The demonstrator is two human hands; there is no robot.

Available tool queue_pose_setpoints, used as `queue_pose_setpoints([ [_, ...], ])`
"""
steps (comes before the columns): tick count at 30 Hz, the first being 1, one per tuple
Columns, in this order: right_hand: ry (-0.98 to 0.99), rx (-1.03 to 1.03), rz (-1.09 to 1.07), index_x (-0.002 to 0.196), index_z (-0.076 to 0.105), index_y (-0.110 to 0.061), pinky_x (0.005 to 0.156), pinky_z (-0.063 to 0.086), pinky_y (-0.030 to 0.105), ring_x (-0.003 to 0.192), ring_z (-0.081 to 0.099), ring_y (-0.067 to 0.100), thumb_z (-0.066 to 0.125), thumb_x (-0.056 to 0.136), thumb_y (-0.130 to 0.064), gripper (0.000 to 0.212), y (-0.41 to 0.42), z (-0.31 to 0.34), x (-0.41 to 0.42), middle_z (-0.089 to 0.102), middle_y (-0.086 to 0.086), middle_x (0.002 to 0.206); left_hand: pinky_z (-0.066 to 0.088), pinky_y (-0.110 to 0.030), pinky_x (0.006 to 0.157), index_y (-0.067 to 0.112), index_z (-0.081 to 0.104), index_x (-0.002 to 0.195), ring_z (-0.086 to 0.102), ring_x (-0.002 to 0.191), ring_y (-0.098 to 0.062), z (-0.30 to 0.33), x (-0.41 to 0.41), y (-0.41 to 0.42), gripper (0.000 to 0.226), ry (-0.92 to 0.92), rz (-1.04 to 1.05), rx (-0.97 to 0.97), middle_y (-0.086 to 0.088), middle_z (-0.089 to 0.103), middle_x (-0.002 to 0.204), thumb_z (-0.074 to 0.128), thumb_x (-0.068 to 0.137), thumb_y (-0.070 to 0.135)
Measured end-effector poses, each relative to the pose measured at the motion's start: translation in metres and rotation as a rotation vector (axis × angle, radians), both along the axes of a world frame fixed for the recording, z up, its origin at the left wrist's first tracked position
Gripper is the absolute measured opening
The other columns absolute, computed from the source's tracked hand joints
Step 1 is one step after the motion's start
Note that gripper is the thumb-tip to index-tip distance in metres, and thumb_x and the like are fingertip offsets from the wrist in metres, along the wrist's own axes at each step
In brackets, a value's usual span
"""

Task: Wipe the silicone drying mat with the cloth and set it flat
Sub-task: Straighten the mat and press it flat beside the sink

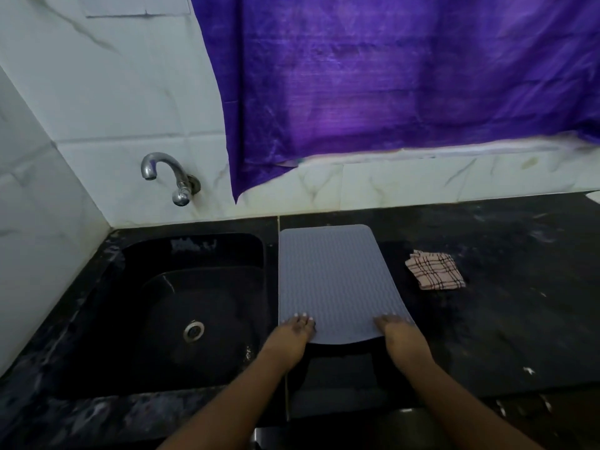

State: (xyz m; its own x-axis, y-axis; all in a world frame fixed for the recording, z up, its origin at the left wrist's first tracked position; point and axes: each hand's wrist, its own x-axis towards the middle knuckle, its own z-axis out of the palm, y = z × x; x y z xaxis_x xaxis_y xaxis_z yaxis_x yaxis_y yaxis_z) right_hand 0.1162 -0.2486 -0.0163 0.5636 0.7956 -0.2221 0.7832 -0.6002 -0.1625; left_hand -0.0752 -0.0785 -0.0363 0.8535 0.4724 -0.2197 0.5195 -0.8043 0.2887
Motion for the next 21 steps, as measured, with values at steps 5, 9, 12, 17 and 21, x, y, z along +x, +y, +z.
queue_pose_setpoints([
  [5,-0.056,-0.054,0.051,0.151,0.015,-0.018,0.121,0.013,0.037,0.147,0.016,0.023,0.032,0.094,-0.002,0.062,-0.009,-0.014,0.000,0.017,0.006,0.160,-0.001,-0.038,0.120,0.009,-0.003,0.154,-0.005,0.150,-0.027,-0.006,-0.016,-0.011,0.061,0.026,0.032,-0.025,-0.010,-0.007,0.162,0.023,0.099,0.006],
  [9,-0.098,-0.040,0.033,0.151,0.014,-0.017,0.120,0.010,0.039,0.148,0.014,0.025,0.031,0.094,-0.001,0.062,-0.010,-0.018,-0.003,0.016,0.007,0.160,-0.003,-0.037,0.121,0.010,-0.005,0.153,-0.007,0.150,-0.026,-0.004,-0.016,-0.016,0.061,0.079,-0.008,0.042,-0.009,-0.009,0.162,0.023,0.100,0.005],
  [12,-0.093,-0.037,-0.002,0.151,0.013,-0.018,0.120,0.010,0.038,0.148,0.014,0.024,0.031,0.095,-0.002,0.061,-0.013,-0.021,-0.006,0.016,0.006,0.160,-0.004,-0.038,0.121,0.010,-0.006,0.153,-0.009,0.149,-0.027,-0.002,-0.016,-0.021,0.061,0.101,-0.022,0.044,-0.008,-0.010,0.162,0.022,0.100,0.005],
  [17,-0.130,-0.034,-0.023,0.151,0.012,-0.018,0.121,0.011,0.038,0.148,0.014,0.025,0.031,0.097,-0.007,0.059,-0.016,-0.024,-0.012,0.016,0.006,0.160,-0.005,-0.040,0.121,0.010,-0.006,0.153,-0.010,0.149,-0.027,-0.001,-0.019,-0.024,0.061,0.074,-0.025,0.045,-0.007,-0.012,0.162,0.021,0.099,0.001],
  [21,-0.140,-0.040,-0.046,0.151,0.012,-0.018,0.120,0.011,0.038,0.148,0.014,0.025,0.031,0.098,-0.009,0.058,-0.017,-0.023,-0.009,0.018,0.005,0.160,-0.006,-0.039,0.121,0.010,-0.006,0.153,-0.012,0.149,-0.027,0.001,-0.016,-0.026,0.062,0.072,-0.043,0.033,-0.006,-0.013,0.162,0.022,0.099,-0.001],
])
